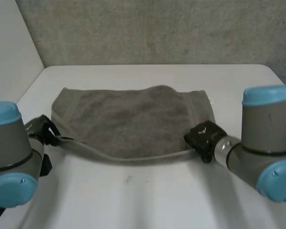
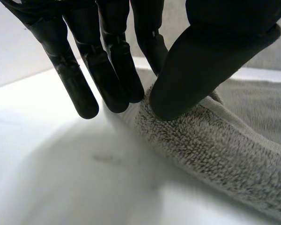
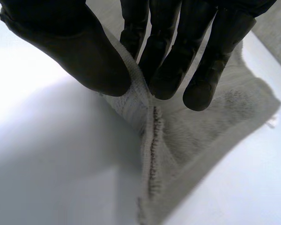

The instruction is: Fold the towel.

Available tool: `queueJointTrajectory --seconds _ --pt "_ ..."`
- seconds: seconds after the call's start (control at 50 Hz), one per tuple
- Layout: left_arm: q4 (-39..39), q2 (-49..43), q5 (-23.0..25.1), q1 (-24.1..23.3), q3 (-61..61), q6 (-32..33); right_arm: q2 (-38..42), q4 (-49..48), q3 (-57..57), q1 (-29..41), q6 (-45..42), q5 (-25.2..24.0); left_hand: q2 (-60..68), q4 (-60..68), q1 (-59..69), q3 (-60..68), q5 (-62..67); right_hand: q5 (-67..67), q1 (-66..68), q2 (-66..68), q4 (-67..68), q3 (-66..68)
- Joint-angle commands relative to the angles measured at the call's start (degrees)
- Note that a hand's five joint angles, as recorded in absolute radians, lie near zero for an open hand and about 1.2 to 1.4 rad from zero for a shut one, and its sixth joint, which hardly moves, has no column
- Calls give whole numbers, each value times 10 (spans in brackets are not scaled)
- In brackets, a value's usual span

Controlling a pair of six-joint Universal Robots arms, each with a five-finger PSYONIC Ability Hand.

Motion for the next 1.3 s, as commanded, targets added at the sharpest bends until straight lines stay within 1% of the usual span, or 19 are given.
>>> queueJointTrajectory --seconds 0.02,0.04,0.06,0.1,0.16,0.2,0.24,0.32,0.42,0.54,0.58,0.6,0.7,0.82,0.9,1.02,1.14,1.18,1.3 --pt "0 17 -1 1 -18 1 -24 -71 70 -12 1 -7 -76 -75 -77 -76 -80 33 38 44 34 37" --pt "1 28 -1 1 -18 1 -30 -74 75 -11 2 -6 -165 -164 -166 -164 -169 33 38 44 34 37" --pt "1 28 -1 1 -18 1 -30 -74 75 -11 2 -6 -165 -165 -167 -165 -169 33 38 44 34 37" --pt "2 52 0 0 -19 9 -42 -81 87 -12 4 -9 -305 -304 -306 -304 -309 33 38 44 34 37" --pt "3 61 2 -3 -18 22 -45 -94 101 -11 4 -14 -364 -364 -366 -364 -368 33 38 44 34 37" --pt "3 72 16 -10 -16 54 -46 -100 108 -9 4 -15 -488 -488 -490 -488 -492 33 38 44 34 37" --pt "3 76 26 -13 -14 71 -47 -104 111 -8 3 -15 -503 -503 -505 -503 -507 33 38 44 34 37" --pt "7 82 57 -22 -13 106 -47 -107 117 -7 3 -15 -517 -517 -519 -517 -521 33 38 44 34 37" --pt "19 75 79 -41 -7 116 -46 -107 120 -7 3 -16 -510 -510 -512 -510 -514 33 38 44 34 37" --pt "44 40 84 -51 2 133 -46 -109 123 -7 3 -15 -504 -503 -505 -503 -508 33 38 44 34 37" --pt "52 5 83 -53 16 169 -46 -110 124 -7 2 -16 -502 -502 -504 -502 -506 33 38 44 34 37" --pt "52 4 83 -53 16 170 -46 -110 124 -7 2 -16 -502 -502 -504 -502 -506 33 38 44 34 37" --pt "59 -65 80 -54 53 271 -46 -113 124 -8 2 -16 -502 -502 -504 -502 -506 33 38 44 34 37" --pt "73 -89 69 -48 69 309 -47 -113 124 -9 2 -16 -504 -503 -505 -503 -508 33 38 44 34 37" --pt "116 -91 37 -34 75 316 -46 -113 125 -9 1 -17 -489 -488 -490 -488 -493 33 38 44 34 37" --pt "138 -103 10 -4 76 340 -45 -113 125 -9 1 -17 -480 -480 -482 -480 -484 33 38 44 34 37" --pt "139 -107 5 32 67 387 -46 -114 124 -12 1 -16 -482 -481 -483 -482 -486 33 38 44 34 37" --pt "142 -102 5 56 52 409 -46 -115 124 -13 1 -15 -482 -481 -483 -482 -486 33 38 44 34 37" --pt "141 -60 5 87 32 415 -48 -116 124 -13 1 -15 -485 -485 -487 -485 -489 33 38 44 34 37"
